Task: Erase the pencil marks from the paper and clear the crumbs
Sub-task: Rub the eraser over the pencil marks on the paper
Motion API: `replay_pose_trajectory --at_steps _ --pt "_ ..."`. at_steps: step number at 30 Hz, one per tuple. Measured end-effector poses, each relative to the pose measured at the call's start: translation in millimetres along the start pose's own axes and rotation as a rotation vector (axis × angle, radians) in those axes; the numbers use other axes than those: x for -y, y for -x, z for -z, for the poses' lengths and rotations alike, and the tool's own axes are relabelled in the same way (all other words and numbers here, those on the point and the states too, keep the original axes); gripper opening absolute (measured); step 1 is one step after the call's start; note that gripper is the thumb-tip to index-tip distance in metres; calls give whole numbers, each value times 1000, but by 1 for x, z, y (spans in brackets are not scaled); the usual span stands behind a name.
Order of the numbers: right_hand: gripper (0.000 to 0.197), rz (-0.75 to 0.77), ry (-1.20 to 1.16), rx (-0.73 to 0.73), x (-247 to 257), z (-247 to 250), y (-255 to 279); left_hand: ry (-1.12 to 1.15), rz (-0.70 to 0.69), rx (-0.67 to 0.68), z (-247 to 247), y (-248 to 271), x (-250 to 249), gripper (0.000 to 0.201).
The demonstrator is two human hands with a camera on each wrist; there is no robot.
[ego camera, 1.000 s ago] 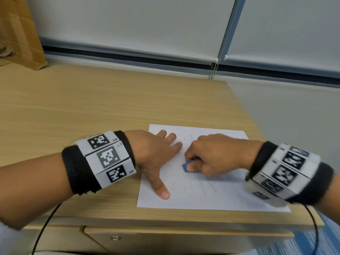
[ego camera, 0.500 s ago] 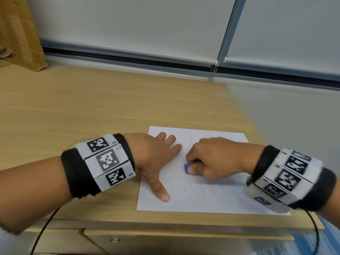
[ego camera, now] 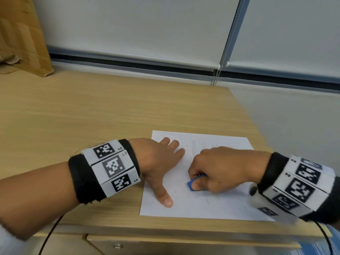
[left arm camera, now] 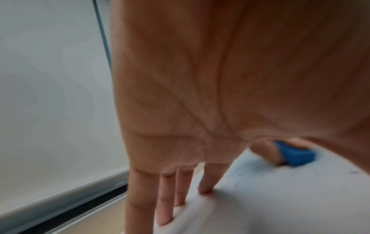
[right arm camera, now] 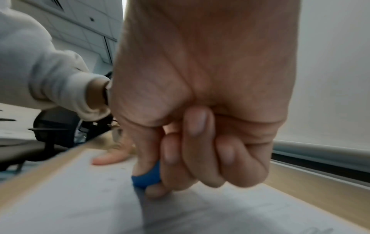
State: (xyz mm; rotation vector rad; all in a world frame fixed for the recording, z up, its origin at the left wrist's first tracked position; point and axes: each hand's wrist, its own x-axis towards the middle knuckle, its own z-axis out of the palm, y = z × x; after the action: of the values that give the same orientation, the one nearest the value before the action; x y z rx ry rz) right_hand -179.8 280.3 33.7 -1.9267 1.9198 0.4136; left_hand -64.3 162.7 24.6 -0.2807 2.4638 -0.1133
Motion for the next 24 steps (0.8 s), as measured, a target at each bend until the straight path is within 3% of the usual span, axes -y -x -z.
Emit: replay_pose_trajectory --at_steps 6,9,13,15,20,24 --pt "31 -188 66 -222 -50 24 -52 -8 9 7 0 0 1 135" --pt "30 -116 41 -174 -45 18 -43 8 10 13 0 -1 1 137" --pt "34 3 40 33 -22 3 -13 3 -1 -14 -1 -2 0 133" --pt "34 -15 80 15 -22 9 -17 -4 2 -15 -1 -2 0 134" --pt "36 -108 37 -186 -47 17 -41 -27 9 3 1 -3 0 136" --pt "33 -9 8 -52 -34 2 -16 -7 -10 0 0 -2 1 136"
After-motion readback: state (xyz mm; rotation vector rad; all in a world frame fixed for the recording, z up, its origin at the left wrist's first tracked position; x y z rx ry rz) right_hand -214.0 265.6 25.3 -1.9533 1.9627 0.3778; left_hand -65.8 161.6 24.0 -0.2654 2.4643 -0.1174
